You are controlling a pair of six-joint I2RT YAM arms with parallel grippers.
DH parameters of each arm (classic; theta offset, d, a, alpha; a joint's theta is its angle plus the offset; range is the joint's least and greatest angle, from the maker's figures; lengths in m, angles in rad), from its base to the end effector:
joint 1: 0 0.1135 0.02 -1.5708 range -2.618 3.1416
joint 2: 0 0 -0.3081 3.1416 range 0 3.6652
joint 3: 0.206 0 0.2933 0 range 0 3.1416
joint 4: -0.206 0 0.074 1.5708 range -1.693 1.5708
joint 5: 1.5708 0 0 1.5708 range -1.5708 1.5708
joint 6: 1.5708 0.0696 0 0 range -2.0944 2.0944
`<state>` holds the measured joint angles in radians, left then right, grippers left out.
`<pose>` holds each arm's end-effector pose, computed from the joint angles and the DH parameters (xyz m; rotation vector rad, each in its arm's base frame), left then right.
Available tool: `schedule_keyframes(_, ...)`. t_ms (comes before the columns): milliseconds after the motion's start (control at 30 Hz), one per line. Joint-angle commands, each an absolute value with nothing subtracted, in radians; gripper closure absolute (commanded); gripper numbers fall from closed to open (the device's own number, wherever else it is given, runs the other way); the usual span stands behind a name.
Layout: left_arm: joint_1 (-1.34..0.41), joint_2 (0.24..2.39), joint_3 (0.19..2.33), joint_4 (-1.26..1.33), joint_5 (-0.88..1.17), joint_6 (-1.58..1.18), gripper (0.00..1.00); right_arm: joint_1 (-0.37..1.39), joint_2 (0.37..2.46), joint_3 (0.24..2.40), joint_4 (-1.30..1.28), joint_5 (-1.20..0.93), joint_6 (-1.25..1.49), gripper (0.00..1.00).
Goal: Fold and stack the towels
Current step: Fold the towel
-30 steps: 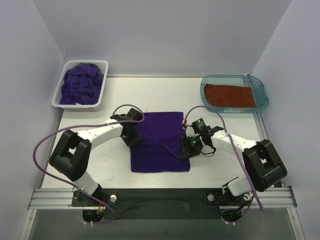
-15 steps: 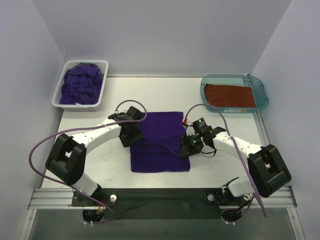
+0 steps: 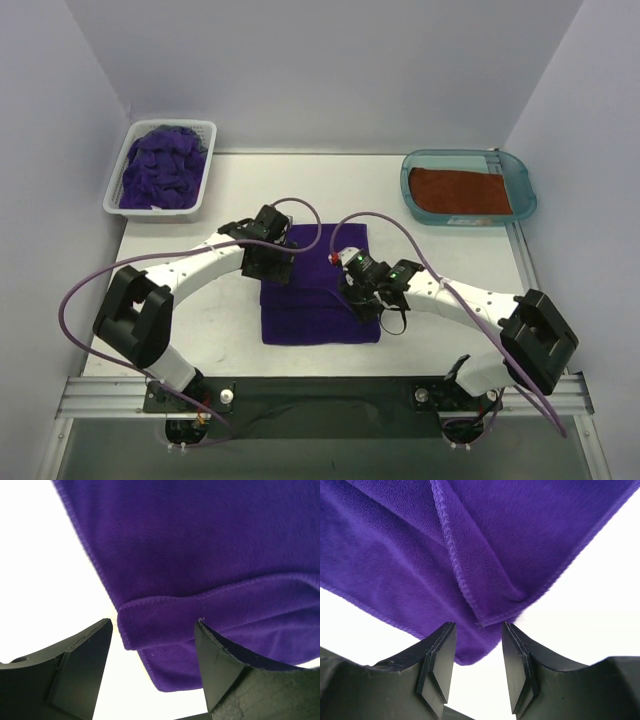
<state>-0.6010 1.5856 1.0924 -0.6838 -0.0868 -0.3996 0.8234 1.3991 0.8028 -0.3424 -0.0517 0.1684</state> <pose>0.3010 -0.1991 0.2061 0.2528 2.7392 -0.1584 0.2172 0.2396 0.1897 -0.8478 2.4279 0.4586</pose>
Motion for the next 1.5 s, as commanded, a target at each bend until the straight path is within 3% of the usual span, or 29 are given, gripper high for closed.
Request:
schedule_keyframes(0,-0.594,1.591,1.085,-0.624,-0.014,-0.238,0.23,0.87,1.42,0.868,-0.431,0.152,0.103,0.59)
schedule_keyframes(733,-0.511,1.549,0.986,-0.538,0.106,-0.239,0.27,0.939,1.606,0.948,-0.471,0.127,-0.014,0.66)
schedule_keyframes(933,-0.509,1.543,0.983,-0.528,0.121,-0.241,0.27,0.94,1.618,0.957,-0.468,0.146,-0.018,0.81)
schedule_keyframes(1067,-0.509,1.548,0.989,-0.526,0.126,-0.241,0.27,0.94,1.58,0.957,-0.468,0.159,-0.025,1.0)
schedule_keyframes(1467,-0.505,1.592,1.022,-0.525,0.133,-0.253,0.32,0.937,1.45,0.934,-0.454,0.181,-0.021,1.0)
